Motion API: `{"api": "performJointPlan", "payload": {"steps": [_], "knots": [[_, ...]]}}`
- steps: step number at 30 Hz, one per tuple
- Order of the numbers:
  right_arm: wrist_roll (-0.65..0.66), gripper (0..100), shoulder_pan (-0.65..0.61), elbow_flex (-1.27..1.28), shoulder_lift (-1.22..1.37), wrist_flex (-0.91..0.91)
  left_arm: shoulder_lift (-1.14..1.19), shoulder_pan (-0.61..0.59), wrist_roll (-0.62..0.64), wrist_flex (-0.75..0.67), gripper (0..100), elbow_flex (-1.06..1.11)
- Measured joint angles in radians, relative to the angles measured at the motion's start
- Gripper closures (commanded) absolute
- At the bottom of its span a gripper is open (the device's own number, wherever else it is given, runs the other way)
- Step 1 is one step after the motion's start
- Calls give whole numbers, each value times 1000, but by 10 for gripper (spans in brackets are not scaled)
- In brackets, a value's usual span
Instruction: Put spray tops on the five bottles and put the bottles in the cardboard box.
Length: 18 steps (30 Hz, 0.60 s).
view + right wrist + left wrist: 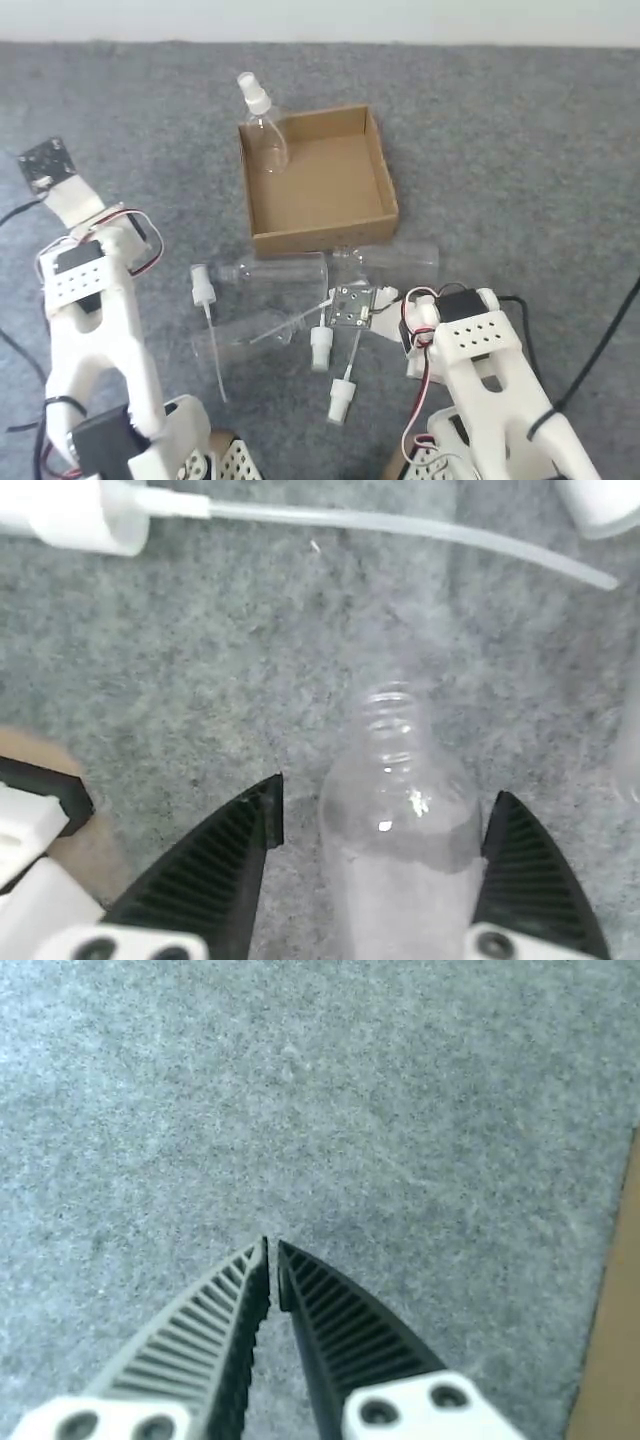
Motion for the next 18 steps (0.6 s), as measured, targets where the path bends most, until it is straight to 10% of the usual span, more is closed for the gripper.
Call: {"api": "performJointPlan", "payload": {"steps": [11,18], "knots": [[55,747,38,0,0,0,0,0,0,0,988,0],[57,954,38,0,0,0,0,0,0,0,988,0]]}}
